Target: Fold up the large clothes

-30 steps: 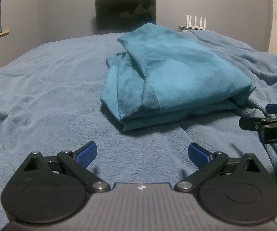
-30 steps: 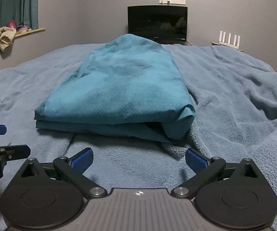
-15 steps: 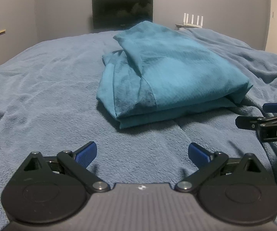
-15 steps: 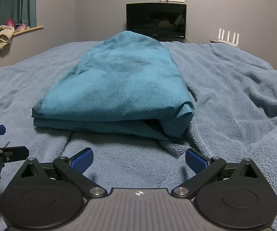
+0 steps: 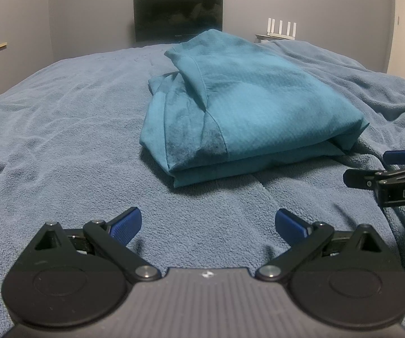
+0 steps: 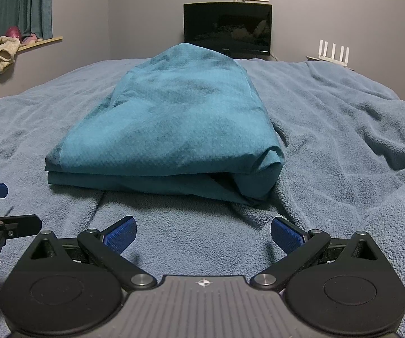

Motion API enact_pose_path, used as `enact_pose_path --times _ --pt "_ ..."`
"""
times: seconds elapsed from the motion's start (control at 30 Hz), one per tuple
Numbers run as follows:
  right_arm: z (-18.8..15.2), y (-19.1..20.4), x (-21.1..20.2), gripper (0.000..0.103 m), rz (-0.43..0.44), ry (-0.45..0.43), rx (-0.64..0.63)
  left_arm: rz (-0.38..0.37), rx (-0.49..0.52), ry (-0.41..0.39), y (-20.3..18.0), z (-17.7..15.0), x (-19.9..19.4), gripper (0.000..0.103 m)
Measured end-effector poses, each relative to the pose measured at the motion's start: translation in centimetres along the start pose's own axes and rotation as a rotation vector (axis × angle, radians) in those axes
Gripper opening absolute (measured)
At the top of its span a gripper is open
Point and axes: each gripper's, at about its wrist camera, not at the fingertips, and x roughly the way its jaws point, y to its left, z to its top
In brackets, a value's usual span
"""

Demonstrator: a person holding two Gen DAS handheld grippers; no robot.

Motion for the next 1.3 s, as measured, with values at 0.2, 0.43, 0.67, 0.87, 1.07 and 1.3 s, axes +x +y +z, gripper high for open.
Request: enact_pose_path --times 0.2,0.43,0.67,0.87,1.07,1.3 --pt "-0.02 -0.02 0.02 0.103 0.000 0.001 0.000 0.002 0.007 -0.007 -0.05 -0.07 -0.11 0.102" --pt "-0.11 -0.06 0.07 0.103 0.000 0.004 0.001 -0.005 0.026 -0.017 -0.06 -0.09 -0.29 0.102" --pt "-0.15 -0.17 0.07 0.103 0.001 0.007 0.000 -0.002 0.023 -0.018 0.17 0.02 -0.30 0.102" --pt "-0.26 -0.29 0.04 0.103 0.002 0.009 0.000 0.001 0.042 -0.026 -0.01 0.03 -0.48 0.102" --pt "-0.37 -0.40 0.10 0.103 0.001 0.017 -0.002 -0.001 0.050 -0.033 0.03 0.06 -0.53 0.102" --pt "-0.32 -0.36 0.17 0.103 -0.001 0.024 -0.002 -0.010 0.042 -0.049 0.23 0.05 -0.87 0.102"
